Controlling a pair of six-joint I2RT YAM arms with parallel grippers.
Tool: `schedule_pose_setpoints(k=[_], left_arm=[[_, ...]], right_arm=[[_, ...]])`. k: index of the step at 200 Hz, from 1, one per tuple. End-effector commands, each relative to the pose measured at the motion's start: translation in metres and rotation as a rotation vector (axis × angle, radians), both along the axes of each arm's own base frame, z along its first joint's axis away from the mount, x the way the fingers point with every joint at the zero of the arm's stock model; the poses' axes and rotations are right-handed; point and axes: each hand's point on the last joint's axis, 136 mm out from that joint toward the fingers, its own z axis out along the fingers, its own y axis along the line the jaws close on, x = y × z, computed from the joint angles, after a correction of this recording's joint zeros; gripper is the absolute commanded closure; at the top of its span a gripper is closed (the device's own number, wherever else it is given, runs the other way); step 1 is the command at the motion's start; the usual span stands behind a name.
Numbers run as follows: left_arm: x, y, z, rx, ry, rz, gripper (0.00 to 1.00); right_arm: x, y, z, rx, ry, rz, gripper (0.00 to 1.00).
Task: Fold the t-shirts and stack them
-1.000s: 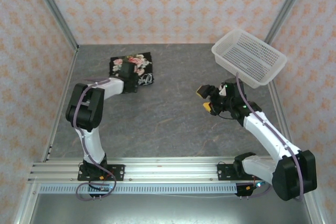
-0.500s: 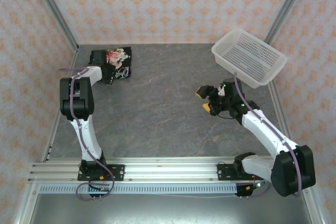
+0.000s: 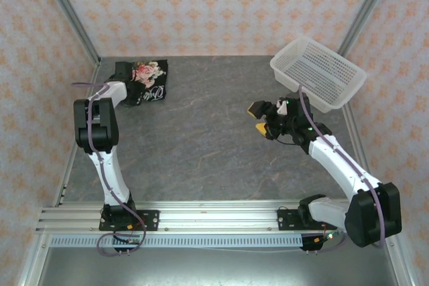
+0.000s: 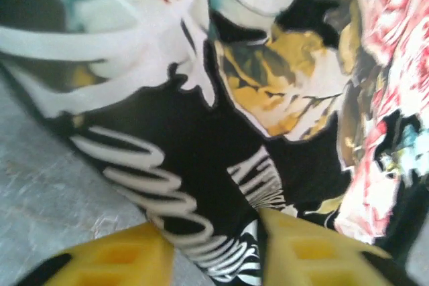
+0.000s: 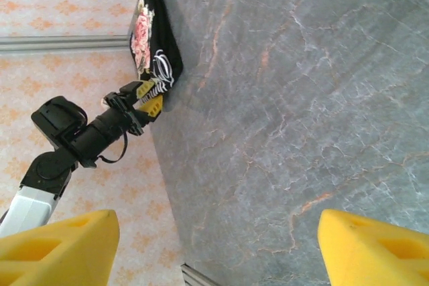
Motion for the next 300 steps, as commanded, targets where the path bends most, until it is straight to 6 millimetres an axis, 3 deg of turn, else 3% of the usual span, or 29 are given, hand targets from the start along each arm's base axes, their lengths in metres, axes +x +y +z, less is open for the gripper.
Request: schedule_pose_setpoints(k=[1,6,11,15,51,81,92,108,116,124,143,166,191,225,244,271,300], left_arm=[[-0.017,0.010,0.063,0.081,-0.071,-0.001,0.39],[-0.022,0.009,0.071,0.087,-0.080,-0.007,0.22],[-0.027,0.007,0.079,0.096,-0.091,-0.016,0.03],[-0.031,0.006,0.086,0.103,-0.098,-0.028,0.00],[-0.091,-0.007,0.164,0.368,-0.072,-0.188,0.00],[-0.149,0.001,0.208,0.526,-0.114,-0.160,0.00],[-0.174,0.013,0.221,0.582,-0.118,-0.077,0.00],[-0.211,0.031,0.239,0.705,-0.139,0.062,0.00],[-0.226,0.040,0.246,0.772,-0.159,0.135,0.00],[-0.235,0.045,0.241,0.807,-0.182,0.179,0.00],[-0.219,0.034,0.225,0.886,-0.319,0.050,0.00],[-0.199,0.012,0.175,0.947,-0.280,-0.213,0.00],[-0.183,-0.007,0.128,0.909,-0.246,-0.363,0.00],[-0.156,-0.013,0.087,0.872,-0.280,-0.357,0.00],[-0.131,-0.019,0.086,0.902,-0.285,-0.407,0.00],[-0.100,-0.023,0.086,0.904,-0.295,-0.473,0.00],[-0.091,-0.021,0.097,0.916,-0.416,-0.426,0.00]], right_arm=[[0.003,-0.011,0.029,-0.059,-0.101,-0.025,0.14],[0.002,-0.015,0.033,-0.075,-0.117,-0.039,0.01],[0.002,-0.018,0.038,-0.091,-0.134,-0.051,0.01],[0.001,-0.021,0.041,-0.106,-0.145,-0.058,0.01],[-0.002,-0.042,0.066,-0.256,-0.211,-0.082,0.01],[-0.005,-0.075,0.091,-0.442,-0.287,-0.165,0.01],[-0.007,-0.098,0.092,-0.549,-0.266,-0.244,0.01],[-0.017,-0.153,0.082,-0.755,-0.156,-0.461,0.01],[-0.023,-0.178,0.076,-0.843,-0.121,-0.575,0.01],[-0.023,-0.189,0.073,-0.897,-0.153,-0.618,0.01],[-0.010,-0.193,0.064,-0.944,-0.359,-0.641,0.01],[-0.007,-0.206,0.032,-1.076,-0.491,-0.683,0.01],[0.004,-0.211,-0.010,-1.258,-0.476,-0.555,0.01],[0.019,-0.227,-0.067,-1.286,-0.356,-0.506,0.01],[0.036,-0.227,-0.091,-1.244,-0.343,-0.464,0.01],[0.070,-0.221,-0.089,-1.178,-0.412,-0.452,0.01],[0.089,-0.227,-0.097,-1.198,-0.408,-0.444,0.00]])
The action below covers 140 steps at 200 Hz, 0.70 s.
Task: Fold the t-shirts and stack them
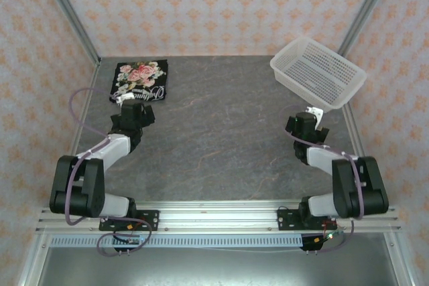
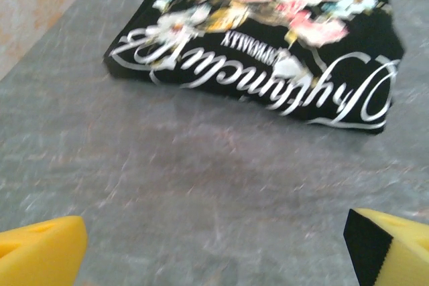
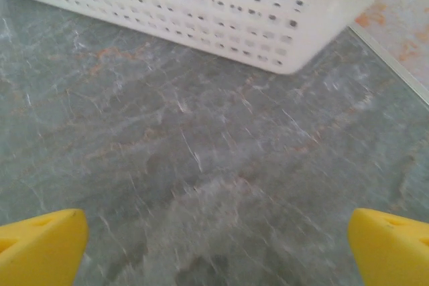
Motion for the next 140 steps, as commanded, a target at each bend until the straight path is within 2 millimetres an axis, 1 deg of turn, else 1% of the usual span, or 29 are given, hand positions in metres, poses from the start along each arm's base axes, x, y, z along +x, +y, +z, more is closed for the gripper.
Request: schedule_pose_setpoints(k=[1,10,23,37,44,53,60,71,82,89,109,126,140], left_arm=[[0.023,0.001,0.043,0.012,-0.195,-0.033,0.00],[0.020,-0.001,0.046,0.012,-0.224,-0.039,0.00],[0.010,0.001,0.048,0.005,-0.262,-0.024,0.00],[-0.006,0.002,0.046,-0.003,-0.257,0.001,0.00],[-0.015,-0.001,0.042,0.001,-0.234,-0.004,0.00],[-0.027,-0.008,0.042,0.027,-0.234,-0.031,0.00],[-0.035,-0.008,0.041,0.039,-0.239,-0.032,0.00],[-0.048,-0.001,0.030,0.048,-0.224,-0.003,0.00],[-0.054,0.002,0.017,0.042,-0.207,0.003,0.00],[-0.056,0.004,0.010,0.035,-0.199,0.008,0.00],[-0.048,0.004,0.009,0.035,-0.207,0.010,0.00],[-0.033,0.005,0.010,0.049,-0.208,-0.007,0.00],[-0.019,0.010,0.010,0.069,-0.194,-0.013,0.00]], right_arm=[[0.035,0.001,0.031,0.009,-0.151,0.033,0.00],[0.036,0.000,0.025,0.021,-0.171,0.035,0.01],[0.031,0.002,0.025,0.030,-0.189,0.049,0.01],[0.023,0.002,0.020,0.034,-0.239,0.053,0.01],[0.021,0.000,0.022,0.034,-0.280,0.049,0.00],[0.019,-0.002,0.020,0.041,-0.271,0.043,0.00],[0.019,-0.002,0.020,0.044,-0.260,0.045,0.01],[0.021,-0.001,0.020,0.040,-0.266,0.052,0.01],[0.023,-0.001,0.018,0.043,-0.241,0.049,0.01],[0.026,0.000,0.019,0.042,-0.242,0.058,0.01],[0.026,0.001,0.018,0.043,-0.236,0.061,0.01],[0.026,0.001,0.018,0.042,-0.235,0.062,0.01],[0.026,0.002,0.018,0.040,-0.231,0.064,0.01]])
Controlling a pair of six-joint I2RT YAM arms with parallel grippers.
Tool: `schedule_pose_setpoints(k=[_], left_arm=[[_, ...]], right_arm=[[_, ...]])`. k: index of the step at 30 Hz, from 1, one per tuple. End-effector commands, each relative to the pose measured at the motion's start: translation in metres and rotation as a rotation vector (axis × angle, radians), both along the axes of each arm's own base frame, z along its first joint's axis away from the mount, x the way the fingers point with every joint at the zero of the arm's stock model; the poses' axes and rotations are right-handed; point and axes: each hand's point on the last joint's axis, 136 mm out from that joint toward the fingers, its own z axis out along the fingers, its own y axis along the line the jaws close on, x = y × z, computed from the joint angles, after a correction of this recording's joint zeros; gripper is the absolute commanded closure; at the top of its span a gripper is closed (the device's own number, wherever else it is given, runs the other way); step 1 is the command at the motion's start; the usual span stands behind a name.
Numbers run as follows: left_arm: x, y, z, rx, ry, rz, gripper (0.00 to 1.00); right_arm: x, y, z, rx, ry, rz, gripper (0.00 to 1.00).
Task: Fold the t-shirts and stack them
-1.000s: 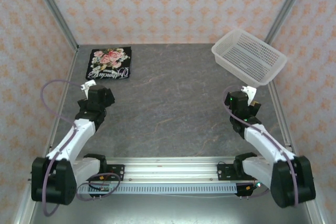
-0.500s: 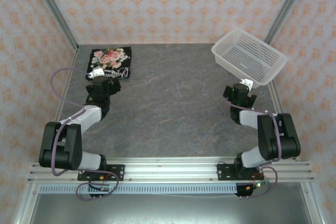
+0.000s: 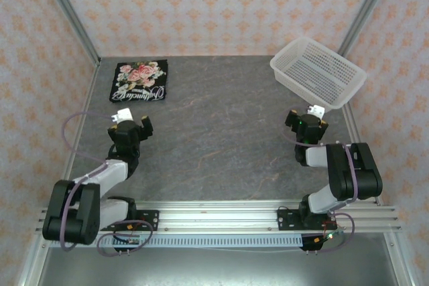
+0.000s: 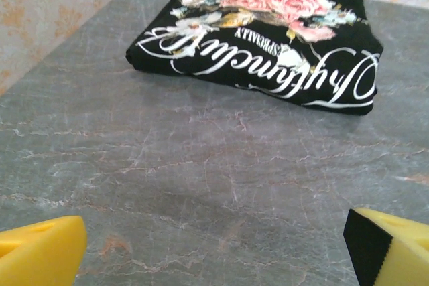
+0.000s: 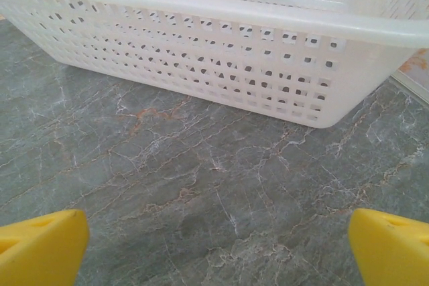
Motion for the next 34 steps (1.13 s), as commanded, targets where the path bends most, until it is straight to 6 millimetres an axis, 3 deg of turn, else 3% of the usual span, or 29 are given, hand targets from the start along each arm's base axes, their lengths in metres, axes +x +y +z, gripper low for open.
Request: schedule_pose_setpoints(k=[1,3,5,7,11,13,15,34], left_arm=[[0.029,0.010,0.024,0.046,-0.073,0.006,0.00],[0.038,0.016,0.015,0.020,-0.072,0.014,0.00],[0.041,0.009,0.015,0.034,-0.058,-0.021,0.00],[0.036,0.003,0.016,0.052,-0.107,-0.042,0.00],[0.017,0.013,0.010,0.064,-0.193,0.040,0.00],[0.024,0.011,0.001,0.089,-0.127,0.039,0.00],[0.045,0.000,-0.001,0.116,-0.052,-0.020,0.00],[0.046,-0.004,-0.001,0.125,-0.034,-0.030,0.00]], right_arm=[[0.008,0.001,0.012,-0.006,-0.038,0.011,0.01],[0.009,0.002,0.011,-0.008,-0.036,0.012,0.01],[0.008,0.002,0.011,-0.011,-0.033,0.013,0.01],[0.009,0.002,0.012,-0.010,-0.035,0.012,0.01],[0.009,0.003,0.011,-0.011,-0.032,0.015,0.01],[0.009,0.002,0.011,-0.013,-0.030,0.014,0.01],[0.009,0.003,0.011,-0.013,-0.029,0.015,0.01],[0.013,0.011,0.010,-0.023,-0.015,0.062,0.01]])
